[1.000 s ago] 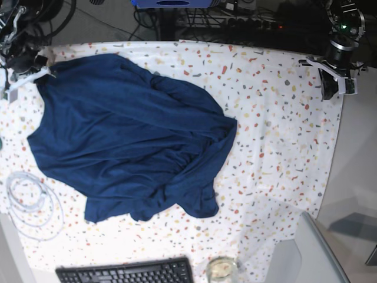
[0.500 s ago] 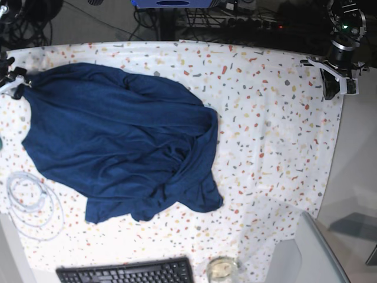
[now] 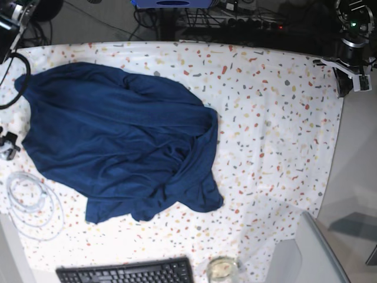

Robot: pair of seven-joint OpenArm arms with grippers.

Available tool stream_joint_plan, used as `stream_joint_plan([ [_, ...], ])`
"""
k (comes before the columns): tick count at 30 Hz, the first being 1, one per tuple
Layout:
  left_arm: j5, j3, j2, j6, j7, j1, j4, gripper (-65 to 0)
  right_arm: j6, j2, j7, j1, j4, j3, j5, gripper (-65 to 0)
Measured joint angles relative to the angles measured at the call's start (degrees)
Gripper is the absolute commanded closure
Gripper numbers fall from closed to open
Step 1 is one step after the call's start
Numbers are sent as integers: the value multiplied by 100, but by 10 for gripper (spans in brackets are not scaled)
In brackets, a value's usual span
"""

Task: Layout the t-shirt on the table in an organized manner, then fold the t-shirt properly
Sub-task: 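Pull the held shirt edge with the right gripper away from the shirt center, then grasp the shirt fabric near its middle with the right gripper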

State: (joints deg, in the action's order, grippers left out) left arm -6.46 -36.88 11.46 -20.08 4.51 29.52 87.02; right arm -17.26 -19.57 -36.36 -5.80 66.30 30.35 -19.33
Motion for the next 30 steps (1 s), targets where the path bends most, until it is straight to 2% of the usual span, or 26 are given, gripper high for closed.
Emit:
stream_joint_plan([
  [2,-4,-7,13,28,-28,-17,0,0,-33,-221,28,-306,-647,-439,-37,-294],
  [5,-4,-39,-96,11,-24,-13,0,0,-177,-422,713,-605,-1259,-1178,-37,-120],
  [8,-4,-42,-136,11,0,0,-4,0,-221,-457,990,-905,-1786,-1821,-83,0],
  [12,-7,-44,-114,11,-2,-11,-4,0,-275,-376,1047,-1187,-2717,-2210,-79,-9],
  [16,0,-42,-122,-4,0,-9,-4,0,-269,-466,1799,-1519,-3663,-2216,-122,-8],
  [20,-4,-44,-127,2,-2,-11,-4,0,173,-509,2553,-1753,-4312,-2223,-125,-14],
  [23,-4,-44,-127,11,-2,-13,-4,0,573,-557,3038,-1742,-4398,-2223,-76,-14],
  [30,-7,-20,-199,11,-2,-11,-4,0,619,-693,4105,-1718,-4019,-2221,-81,-8],
])
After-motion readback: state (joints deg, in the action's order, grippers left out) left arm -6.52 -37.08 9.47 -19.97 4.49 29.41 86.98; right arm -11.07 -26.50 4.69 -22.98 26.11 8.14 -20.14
